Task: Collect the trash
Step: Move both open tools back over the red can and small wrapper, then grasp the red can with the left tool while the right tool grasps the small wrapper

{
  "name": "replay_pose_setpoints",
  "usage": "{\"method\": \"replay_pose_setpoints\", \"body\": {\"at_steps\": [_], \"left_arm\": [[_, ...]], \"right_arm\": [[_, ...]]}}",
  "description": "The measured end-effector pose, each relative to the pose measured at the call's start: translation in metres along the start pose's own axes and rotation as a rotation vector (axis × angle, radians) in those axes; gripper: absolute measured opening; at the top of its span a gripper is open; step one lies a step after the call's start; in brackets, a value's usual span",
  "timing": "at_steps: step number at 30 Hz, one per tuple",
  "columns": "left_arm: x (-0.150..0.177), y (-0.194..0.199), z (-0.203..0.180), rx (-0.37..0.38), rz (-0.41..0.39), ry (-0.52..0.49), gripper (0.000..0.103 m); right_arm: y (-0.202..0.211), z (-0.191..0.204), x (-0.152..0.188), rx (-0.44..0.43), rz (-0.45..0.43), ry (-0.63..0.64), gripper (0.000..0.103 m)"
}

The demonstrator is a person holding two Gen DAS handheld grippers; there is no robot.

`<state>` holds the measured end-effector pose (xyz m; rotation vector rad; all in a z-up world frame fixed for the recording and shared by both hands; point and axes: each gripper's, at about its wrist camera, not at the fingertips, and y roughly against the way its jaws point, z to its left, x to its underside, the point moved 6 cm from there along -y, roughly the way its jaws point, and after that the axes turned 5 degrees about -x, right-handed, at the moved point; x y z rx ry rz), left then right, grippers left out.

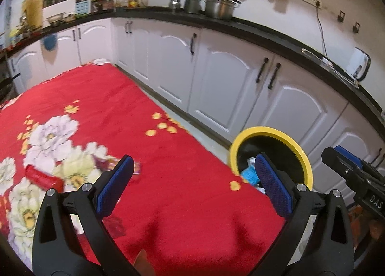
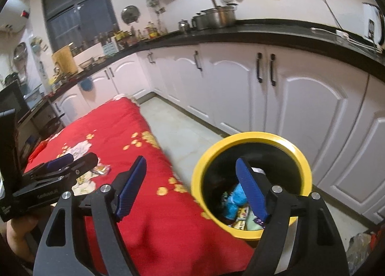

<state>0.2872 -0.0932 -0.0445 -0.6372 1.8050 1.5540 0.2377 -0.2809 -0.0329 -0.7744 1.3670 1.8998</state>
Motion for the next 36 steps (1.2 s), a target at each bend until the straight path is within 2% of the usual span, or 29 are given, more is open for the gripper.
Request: {"method": "replay_pose_setpoints", "body": {"at_steps": [15,27,36], "left_arm": [[0.014,0.024,0.095,-0.102,-0.020,0.124,0.092],[0.034,0.015,0.178,-0.181,0.029,0.270,0.092],[0.051,-0.003,0.222,-0.187,0.084,0.386,0.092]], "right_arm": [[-0.031,0.099,0.007,-0.108,0.053,0.151,0.074],[-0.079,0.161,0.020,-0.183,0.136,0.266,0.074],[-0.135,0.186,0.033,-0.200,0.222,0.361,0.074]]}}
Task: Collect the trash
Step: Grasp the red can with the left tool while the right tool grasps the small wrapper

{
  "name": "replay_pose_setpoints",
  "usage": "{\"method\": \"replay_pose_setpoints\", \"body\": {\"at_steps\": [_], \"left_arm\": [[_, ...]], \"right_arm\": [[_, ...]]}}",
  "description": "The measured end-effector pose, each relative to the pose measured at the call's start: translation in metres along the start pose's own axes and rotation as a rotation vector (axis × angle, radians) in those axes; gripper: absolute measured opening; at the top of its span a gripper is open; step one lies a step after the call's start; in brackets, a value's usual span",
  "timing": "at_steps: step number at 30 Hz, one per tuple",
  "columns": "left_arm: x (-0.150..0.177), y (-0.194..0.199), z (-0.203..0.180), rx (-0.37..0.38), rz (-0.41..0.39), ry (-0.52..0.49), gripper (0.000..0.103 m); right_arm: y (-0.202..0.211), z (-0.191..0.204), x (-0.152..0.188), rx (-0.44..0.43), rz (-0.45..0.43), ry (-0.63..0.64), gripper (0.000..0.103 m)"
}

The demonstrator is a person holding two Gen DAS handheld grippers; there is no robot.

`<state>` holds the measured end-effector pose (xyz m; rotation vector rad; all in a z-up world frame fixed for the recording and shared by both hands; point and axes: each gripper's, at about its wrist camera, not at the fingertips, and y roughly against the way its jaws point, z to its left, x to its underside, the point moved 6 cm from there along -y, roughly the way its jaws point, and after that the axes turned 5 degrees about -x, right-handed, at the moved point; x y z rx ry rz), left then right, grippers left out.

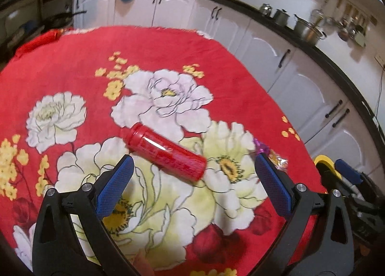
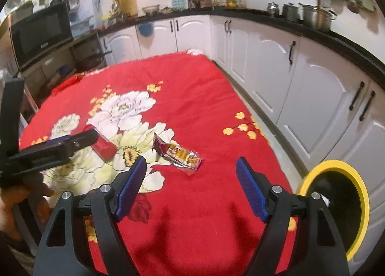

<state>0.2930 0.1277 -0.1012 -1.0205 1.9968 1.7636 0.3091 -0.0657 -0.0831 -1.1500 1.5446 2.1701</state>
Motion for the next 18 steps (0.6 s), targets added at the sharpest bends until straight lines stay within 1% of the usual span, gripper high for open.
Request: {"method": "replay_pose_setpoints", "body": {"at_steps": [2,7,13,14,16,18], "left_arm": [[0.000,-0.008,0.007,0.012,0.021,0.032,0.091],[-0.002,-0.028,0.017,0.036,0.078,0.096,0.079],[-0.005,-0.047,0.023,0.014,0.121,0.139,0.076],[-0.006,-0.050,0.024,0.006,0.124,0.141,0.076],[-0.007,-0.055,0.025,-0.021,0.131,0.135,0.072],[-0.008,-0.057,0.026,-0.040,0.132,0.126,0.069]], "right_arm": [[-0.016,0.001,0.000,-0.002,0.029,0.025,0.074],[-0.053,0.005,0.001,-0.009,0.098,0.076,0.074],[-0.089,0.010,0.001,-0.020,0.168,0.151,0.069],[-0.094,0.011,0.001,-0.023,0.179,0.158,0.067],[-0.101,0.012,0.002,-0.034,0.197,0.170,0.060],[-0.107,0.014,0.003,-0.058,0.210,0.177,0.050]]}}
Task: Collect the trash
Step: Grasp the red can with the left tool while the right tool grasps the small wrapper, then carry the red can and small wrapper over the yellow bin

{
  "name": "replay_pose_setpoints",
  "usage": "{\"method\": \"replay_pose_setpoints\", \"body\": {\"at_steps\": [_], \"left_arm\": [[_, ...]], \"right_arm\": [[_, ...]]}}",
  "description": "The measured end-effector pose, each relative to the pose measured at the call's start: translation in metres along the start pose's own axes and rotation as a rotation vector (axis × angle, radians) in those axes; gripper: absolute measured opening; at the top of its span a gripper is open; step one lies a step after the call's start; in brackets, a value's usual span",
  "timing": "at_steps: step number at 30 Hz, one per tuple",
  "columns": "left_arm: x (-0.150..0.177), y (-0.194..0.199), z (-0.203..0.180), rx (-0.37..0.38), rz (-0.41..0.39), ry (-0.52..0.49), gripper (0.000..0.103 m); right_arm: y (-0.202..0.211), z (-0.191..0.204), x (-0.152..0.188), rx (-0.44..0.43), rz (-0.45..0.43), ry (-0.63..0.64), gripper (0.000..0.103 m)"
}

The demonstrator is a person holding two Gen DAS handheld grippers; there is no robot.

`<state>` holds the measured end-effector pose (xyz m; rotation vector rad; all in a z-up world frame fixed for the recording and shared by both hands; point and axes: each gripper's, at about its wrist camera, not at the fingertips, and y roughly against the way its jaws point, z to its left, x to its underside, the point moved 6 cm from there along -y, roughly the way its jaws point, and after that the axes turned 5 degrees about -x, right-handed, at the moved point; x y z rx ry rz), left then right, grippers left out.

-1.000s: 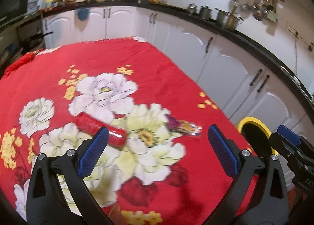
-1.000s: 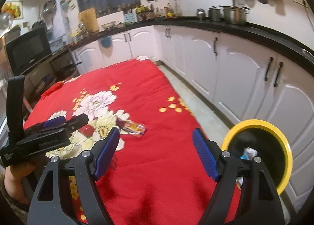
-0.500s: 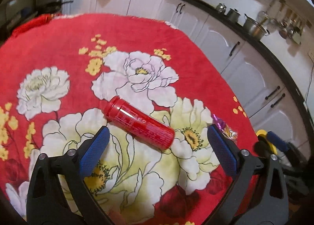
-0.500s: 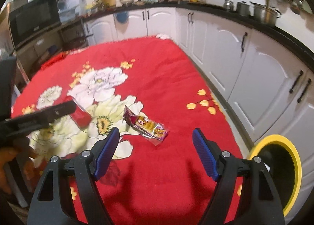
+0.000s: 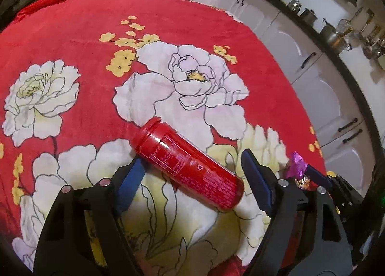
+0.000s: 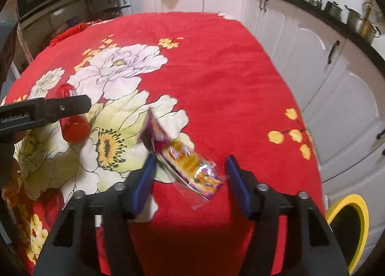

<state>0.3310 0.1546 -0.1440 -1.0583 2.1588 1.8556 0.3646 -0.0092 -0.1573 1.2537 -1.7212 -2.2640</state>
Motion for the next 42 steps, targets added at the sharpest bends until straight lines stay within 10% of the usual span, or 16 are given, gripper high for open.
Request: {"method": "replay_pose_setpoints", "body": {"at_steps": [7,19,42], "left_arm": [[-0.001,-0.001,0.006,-0.048,-0.007,-0.022,0.052],[0.010,0.017,0.005,-0.004,-0.014,-0.057,0.026],[0.071,0.052,-0.135,0.112,-0.041,-0.372,0.023]], "right_arm": [[0.004,0.005,0.000,-0.070,-0.005,-0.006,0.024],[0.038,0.009,0.031,-0.125,-0.038,-0.091,0.022],[0.139,-0.063,0.098,-0.038,-0.177,-0.290,0.022]]}}
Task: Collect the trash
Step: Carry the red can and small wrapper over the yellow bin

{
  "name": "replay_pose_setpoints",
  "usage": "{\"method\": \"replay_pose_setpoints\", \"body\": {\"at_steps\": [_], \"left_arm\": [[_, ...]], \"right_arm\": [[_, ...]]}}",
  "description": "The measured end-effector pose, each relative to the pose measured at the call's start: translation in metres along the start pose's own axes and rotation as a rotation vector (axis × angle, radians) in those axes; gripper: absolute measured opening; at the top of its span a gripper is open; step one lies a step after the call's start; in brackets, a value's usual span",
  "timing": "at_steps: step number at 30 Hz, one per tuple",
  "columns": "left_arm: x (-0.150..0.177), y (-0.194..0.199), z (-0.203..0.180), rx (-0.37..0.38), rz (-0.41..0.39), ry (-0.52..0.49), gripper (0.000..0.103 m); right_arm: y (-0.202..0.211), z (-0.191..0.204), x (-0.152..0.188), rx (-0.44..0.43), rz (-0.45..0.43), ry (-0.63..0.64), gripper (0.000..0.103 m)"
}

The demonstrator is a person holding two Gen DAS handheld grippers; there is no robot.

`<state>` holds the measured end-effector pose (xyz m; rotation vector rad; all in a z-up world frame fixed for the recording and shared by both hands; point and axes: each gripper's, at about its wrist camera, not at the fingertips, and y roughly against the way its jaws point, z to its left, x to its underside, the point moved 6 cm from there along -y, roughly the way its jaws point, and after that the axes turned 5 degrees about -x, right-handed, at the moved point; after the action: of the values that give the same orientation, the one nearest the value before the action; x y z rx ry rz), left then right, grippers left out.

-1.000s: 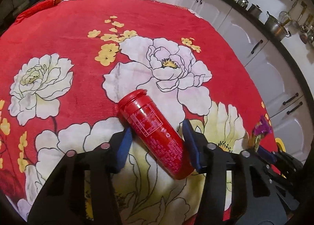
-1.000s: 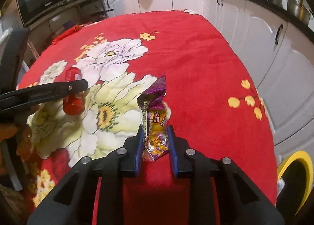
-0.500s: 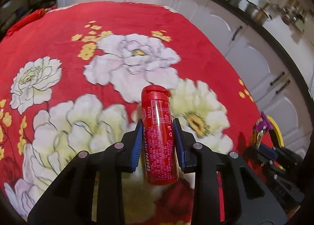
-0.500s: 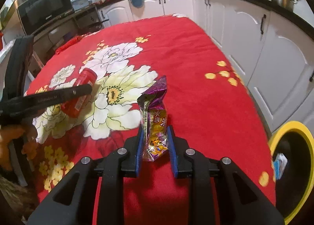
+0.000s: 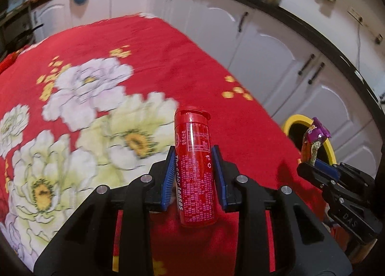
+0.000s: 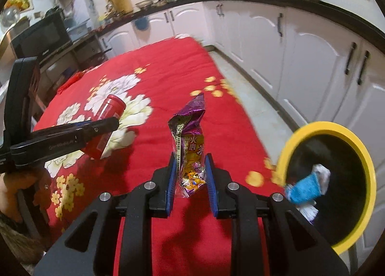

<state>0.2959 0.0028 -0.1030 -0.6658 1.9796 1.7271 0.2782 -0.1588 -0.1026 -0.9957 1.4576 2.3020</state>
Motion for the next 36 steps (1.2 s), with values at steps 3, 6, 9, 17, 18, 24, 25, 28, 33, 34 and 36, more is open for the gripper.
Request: {"method": "replay_pose_setpoints", "body": {"at_steps": [3,6,9,17,18,24,25,28,33,34,36], "left_arm": [[-0.003,0.000,-0.021,0.018,-0.007,-0.031,0.023],[-0.007,0.000,-0.042,0.038,-0.013,-0.060,0.023],[-0.010,-0.001,-0.062,0.057,-0.018,-0.089,0.023],[-0.016,-0.003,-0.114,0.109,-0.028,-0.164,0.023],[-0.016,-0.003,-0.120,0.115,-0.028,-0.172,0.023],[-0.016,-0.006,-0.148,0.148,-0.029,-0.213,0.023],[-0.016,-0.006,-0.153,0.154,-0.030,-0.219,0.023],[-0.015,-0.008,-0.164,0.169,-0.031,-0.234,0.023],[-0.013,-0.009,-0.178,0.192,-0.034,-0.262,0.023],[-0.013,-0.010,-0.182,0.196,-0.035,-0.268,0.023],[-0.014,-0.011,-0.188,0.205,-0.035,-0.277,0.023]], "right_arm": [[0.013,-0.017,0.002,0.023,-0.021,-0.029,0.022],[0.027,-0.034,0.005,0.046,-0.040,-0.056,0.022],[0.039,-0.051,0.009,0.069,-0.057,-0.085,0.022],[0.066,-0.089,0.016,0.128,-0.097,-0.150,0.022],[0.070,-0.094,0.017,0.136,-0.101,-0.158,0.022],[0.086,-0.116,0.024,0.174,-0.123,-0.201,0.022],[0.089,-0.119,0.026,0.181,-0.126,-0.207,0.022],[0.096,-0.127,0.030,0.196,-0.133,-0.223,0.022],[0.106,-0.140,0.035,0.224,-0.145,-0.250,0.022],[0.107,-0.142,0.035,0.227,-0.145,-0.253,0.022],[0.111,-0.147,0.037,0.238,-0.148,-0.262,0.022]]}}
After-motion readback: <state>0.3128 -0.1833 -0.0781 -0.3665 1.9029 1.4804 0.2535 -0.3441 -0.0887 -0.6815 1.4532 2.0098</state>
